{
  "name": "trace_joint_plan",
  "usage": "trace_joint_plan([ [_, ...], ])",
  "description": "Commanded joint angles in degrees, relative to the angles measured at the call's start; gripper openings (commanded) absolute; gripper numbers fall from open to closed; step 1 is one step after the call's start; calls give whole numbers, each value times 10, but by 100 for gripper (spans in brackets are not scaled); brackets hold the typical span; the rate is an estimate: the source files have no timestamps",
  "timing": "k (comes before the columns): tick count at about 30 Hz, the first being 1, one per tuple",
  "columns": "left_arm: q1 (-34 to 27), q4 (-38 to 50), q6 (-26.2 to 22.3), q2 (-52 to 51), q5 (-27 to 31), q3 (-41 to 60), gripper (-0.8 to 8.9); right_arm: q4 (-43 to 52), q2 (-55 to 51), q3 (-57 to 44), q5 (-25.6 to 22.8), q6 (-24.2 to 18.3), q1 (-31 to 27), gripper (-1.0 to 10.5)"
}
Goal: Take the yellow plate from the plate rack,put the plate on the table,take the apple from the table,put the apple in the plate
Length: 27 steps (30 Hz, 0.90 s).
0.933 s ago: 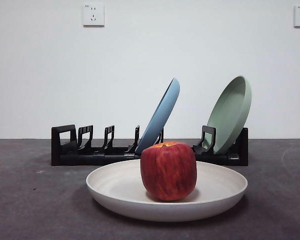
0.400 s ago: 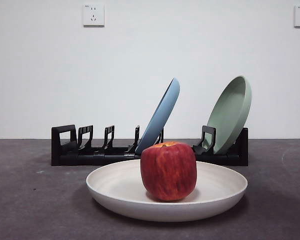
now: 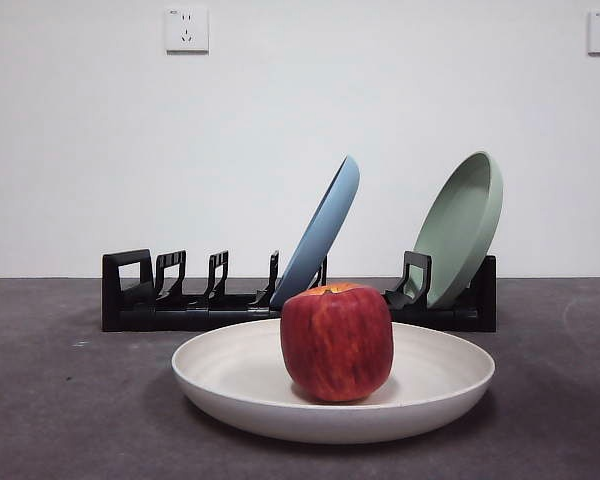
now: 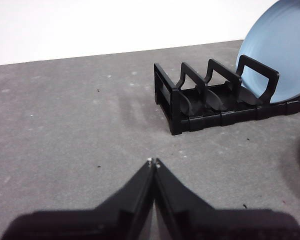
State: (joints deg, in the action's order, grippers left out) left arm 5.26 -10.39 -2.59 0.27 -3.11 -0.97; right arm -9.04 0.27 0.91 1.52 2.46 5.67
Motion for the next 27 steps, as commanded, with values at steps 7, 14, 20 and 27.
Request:
trace_joint_plan([
  [7,-2,1,-5,-2,1,8,0,-14,3,-5,2,12,0,2],
  [14,-2,1,-5,-2,1,8,0,-13,6,-5,-2,11,0,2],
  [20,-2,1,-5,-2,1,8,0,-13,6,-5,-2,11,0,2],
  [27,-2,1,-5,-2,1,8,0,-13,6,-5,-2,11,0,2],
])
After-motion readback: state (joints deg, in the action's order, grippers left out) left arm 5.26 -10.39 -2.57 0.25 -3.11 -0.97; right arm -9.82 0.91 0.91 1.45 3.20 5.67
